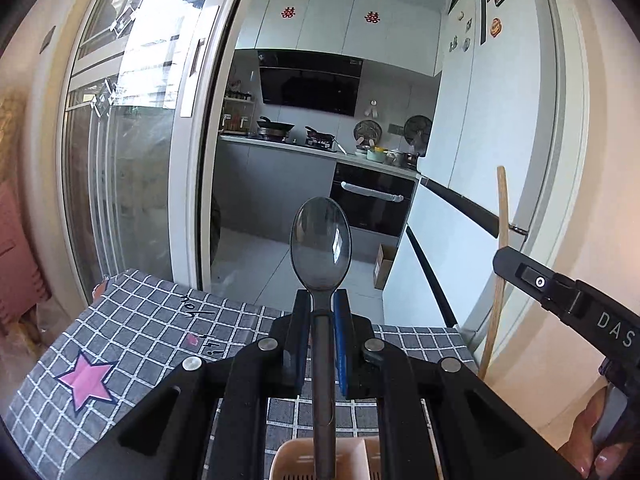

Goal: Organize utensils
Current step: 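Lift the spoon with the left tool while the right carries the chopstick to the holder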

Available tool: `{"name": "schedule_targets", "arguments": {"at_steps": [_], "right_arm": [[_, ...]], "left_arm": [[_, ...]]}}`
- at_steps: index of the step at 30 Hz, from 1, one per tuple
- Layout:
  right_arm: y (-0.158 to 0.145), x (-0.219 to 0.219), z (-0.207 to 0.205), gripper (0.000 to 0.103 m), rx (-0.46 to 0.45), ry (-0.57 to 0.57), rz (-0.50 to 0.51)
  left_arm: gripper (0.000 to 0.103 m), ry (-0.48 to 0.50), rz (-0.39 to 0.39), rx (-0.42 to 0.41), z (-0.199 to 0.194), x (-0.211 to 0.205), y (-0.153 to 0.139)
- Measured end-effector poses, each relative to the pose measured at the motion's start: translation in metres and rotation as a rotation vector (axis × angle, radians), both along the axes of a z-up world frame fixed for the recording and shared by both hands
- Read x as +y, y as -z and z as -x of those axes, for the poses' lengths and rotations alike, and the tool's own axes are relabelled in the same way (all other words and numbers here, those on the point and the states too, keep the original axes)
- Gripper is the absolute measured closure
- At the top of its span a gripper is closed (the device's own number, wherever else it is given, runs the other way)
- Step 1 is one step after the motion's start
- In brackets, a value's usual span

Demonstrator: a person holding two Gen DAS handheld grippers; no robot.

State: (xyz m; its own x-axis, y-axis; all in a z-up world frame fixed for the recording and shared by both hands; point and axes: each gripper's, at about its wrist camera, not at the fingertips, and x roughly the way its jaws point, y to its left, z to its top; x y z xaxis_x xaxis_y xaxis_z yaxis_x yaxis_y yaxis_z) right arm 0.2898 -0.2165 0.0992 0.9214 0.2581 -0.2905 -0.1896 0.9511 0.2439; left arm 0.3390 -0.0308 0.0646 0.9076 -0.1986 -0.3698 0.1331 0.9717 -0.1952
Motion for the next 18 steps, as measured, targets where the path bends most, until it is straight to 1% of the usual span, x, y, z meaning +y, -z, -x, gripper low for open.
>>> {"name": "schedule_targets", "arguments": {"at_steps": [4, 8, 10, 14, 18], "right_arm": [[0.023, 0.01, -0.012, 0.097, -0.008, -0.011, 0.046], [0.048, 0.022, -0.011, 0.097, -0.009, -0.027, 0.128], [0.058, 0.024, -0.007, 0.097, -0.007, -0.033, 0.151], [0.075, 0.027, 0.001, 0.097, 0.009, -0.051, 0.174], [0.087, 0.029, 0.011, 0.097, 0.024, -0.06, 0.203]], "left_arm": [[0.062, -0.02, -0.032, 0.0, -0.005, -0.007, 0.024], [0.062, -0.027, -0.059, 0.005, -0.002, -0.007, 0.044], [0.062, -0.032, -0.073, 0.012, 0.002, -0.008, 0.053], [0.062, -0.033, -0.093, 0.035, 0.012, -0.013, 0.062], [0.062, -0.041, -0.139, 0.048, 0.02, -0.017, 0.07]]}}
